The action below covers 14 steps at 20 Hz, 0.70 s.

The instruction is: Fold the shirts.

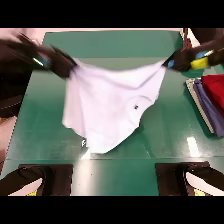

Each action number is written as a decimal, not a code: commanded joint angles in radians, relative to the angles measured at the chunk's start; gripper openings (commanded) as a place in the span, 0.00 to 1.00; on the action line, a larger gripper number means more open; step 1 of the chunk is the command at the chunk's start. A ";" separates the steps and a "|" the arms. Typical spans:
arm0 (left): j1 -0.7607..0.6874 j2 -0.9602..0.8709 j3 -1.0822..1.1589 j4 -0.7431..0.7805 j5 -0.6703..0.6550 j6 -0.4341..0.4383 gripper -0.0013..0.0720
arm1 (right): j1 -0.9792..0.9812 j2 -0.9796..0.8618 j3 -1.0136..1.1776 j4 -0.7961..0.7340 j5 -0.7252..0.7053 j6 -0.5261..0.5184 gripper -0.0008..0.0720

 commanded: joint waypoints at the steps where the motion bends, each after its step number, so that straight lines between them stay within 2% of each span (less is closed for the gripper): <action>1: -0.127 -0.045 -0.288 -0.036 -0.016 0.004 0.05 | 0.031 -0.043 -0.135 -0.042 -0.010 0.003 0.03; 5: -0.230 -0.049 -0.460 -0.175 0.012 0.031 0.07 | 0.006 -0.018 -0.200 -0.043 -0.018 0.002 0.03; 7: -0.220 -0.047 -0.453 -0.211 0.013 0.030 0.73 | -0.014 -0.003 -0.203 -0.042 -0.031 0.002 0.03; 10: -0.063 -0.024 -0.368 -0.166 -0.023 0.002 0.73 | -0.046 0.022 -0.203 -0.042 -0.036 0.002 0.03; 14: 0.362 0.025 -0.384 -0.162 -0.056 0.005 0.73 | -0.077 0.063 -0.203 -0.042 -0.039 0.002 0.03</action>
